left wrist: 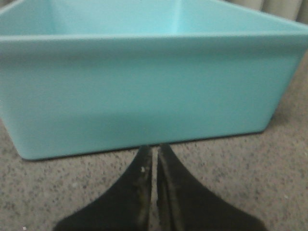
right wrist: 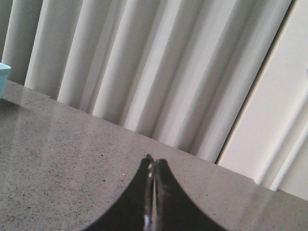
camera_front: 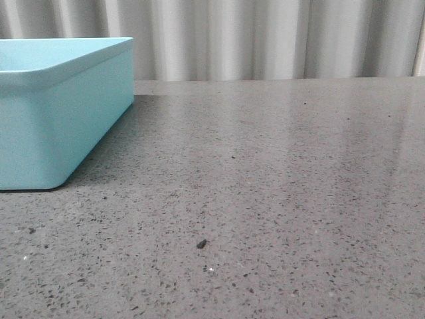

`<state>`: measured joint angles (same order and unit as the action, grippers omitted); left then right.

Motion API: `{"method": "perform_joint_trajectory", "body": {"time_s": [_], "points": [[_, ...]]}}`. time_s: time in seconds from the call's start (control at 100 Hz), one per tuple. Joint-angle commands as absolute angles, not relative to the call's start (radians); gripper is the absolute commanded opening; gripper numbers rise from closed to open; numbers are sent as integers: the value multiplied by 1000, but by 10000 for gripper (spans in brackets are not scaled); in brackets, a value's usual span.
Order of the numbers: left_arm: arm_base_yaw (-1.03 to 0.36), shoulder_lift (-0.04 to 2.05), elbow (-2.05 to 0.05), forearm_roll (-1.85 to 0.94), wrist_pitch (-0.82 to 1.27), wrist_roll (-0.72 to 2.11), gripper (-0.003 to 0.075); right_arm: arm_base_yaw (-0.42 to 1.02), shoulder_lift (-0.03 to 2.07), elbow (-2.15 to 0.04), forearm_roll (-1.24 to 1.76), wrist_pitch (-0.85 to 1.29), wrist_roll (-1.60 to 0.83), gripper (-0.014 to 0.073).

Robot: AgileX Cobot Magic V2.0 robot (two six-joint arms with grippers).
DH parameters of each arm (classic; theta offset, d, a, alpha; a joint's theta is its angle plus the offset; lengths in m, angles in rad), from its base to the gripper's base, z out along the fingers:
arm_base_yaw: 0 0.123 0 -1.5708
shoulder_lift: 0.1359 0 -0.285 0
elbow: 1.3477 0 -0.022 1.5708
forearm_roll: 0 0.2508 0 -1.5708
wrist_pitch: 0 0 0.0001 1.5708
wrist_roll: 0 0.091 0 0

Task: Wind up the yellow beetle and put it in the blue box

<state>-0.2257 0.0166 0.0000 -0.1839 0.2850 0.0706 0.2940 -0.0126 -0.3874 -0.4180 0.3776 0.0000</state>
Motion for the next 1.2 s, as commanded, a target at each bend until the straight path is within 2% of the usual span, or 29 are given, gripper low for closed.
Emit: {"method": "perform_joint_trajectory", "body": {"time_s": [0.0, 1.19], "points": [[-229, 29, 24, -202, 263, 62, -21, 295, -2, -411, -442, 306, -9, -53], [-229, 29, 24, -231, 276, 62, -21, 293, -4, -394, -442, 304, -9, -53]]}}
